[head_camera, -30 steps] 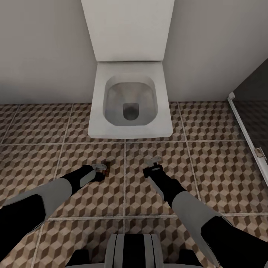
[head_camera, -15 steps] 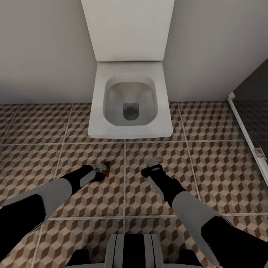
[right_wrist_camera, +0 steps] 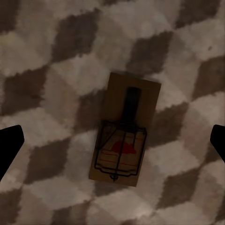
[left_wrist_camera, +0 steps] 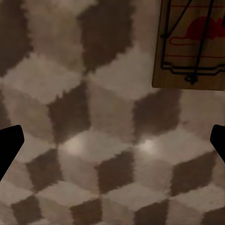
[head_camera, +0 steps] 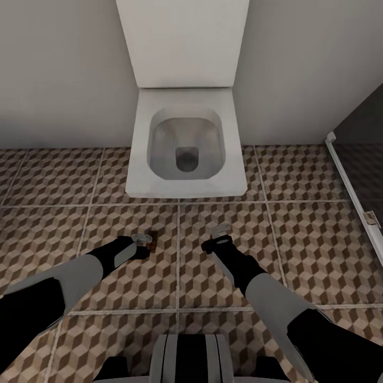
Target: Take the four mousetraps from the cabinet in the bathroom and place them on the bathroom floor. Make sure all four end up on the same floor surface, and ensure that at least two of them are either under or directly next to the same bathroom sink.
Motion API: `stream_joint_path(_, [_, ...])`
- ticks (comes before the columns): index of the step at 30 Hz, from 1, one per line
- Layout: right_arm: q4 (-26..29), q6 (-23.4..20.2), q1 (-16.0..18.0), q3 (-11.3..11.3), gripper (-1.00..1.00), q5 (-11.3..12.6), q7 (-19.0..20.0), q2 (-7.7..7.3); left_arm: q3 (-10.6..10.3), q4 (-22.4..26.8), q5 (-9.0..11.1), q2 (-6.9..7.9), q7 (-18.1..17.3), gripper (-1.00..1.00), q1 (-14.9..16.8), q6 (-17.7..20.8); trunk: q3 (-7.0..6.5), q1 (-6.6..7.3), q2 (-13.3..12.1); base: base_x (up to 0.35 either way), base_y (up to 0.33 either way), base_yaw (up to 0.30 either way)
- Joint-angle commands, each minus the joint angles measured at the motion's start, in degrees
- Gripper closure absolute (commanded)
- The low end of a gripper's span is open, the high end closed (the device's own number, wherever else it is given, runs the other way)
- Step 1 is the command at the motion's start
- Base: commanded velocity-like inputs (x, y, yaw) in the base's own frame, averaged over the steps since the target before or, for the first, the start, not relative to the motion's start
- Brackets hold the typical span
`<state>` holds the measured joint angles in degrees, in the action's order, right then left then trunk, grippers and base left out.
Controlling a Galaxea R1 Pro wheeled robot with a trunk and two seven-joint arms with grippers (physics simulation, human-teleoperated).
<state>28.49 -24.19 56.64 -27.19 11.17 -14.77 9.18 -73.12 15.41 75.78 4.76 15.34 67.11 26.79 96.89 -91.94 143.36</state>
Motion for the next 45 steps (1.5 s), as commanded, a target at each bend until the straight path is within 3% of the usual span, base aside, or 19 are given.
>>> stream_joint_path(1, [0.1, -0.2, 0.0, -0.5, -1.0, 0.6, -0.5, -0.04, -0.4, 0.2, 0.6, 0.08, 0.5, -1.0, 0.0, 0.1, 0.03, 0.01, 0.0, 0.0, 0.0, 0.0])
stream_joint_path(33, [0.1, -0.2, 0.0, -0.5, -1.0, 0.6, -0.5, -0.13, -0.4, 0.2, 0.6, 0.08, 0.5, -1.0, 0.0, 0.1, 0.03, 0.01, 0.0, -0.002, 0.0, 0.0])
stream_joint_path(45, [0.0, -0.2, 0.0, -0.5, -1.0, 0.6, -0.5, -0.13, -0.4, 0.2, 0.6, 0.08, 0.6, -1.0, 0.0, 0.1, 0.03, 0.01, 0.0, -0.227, 0.0, 0.0])
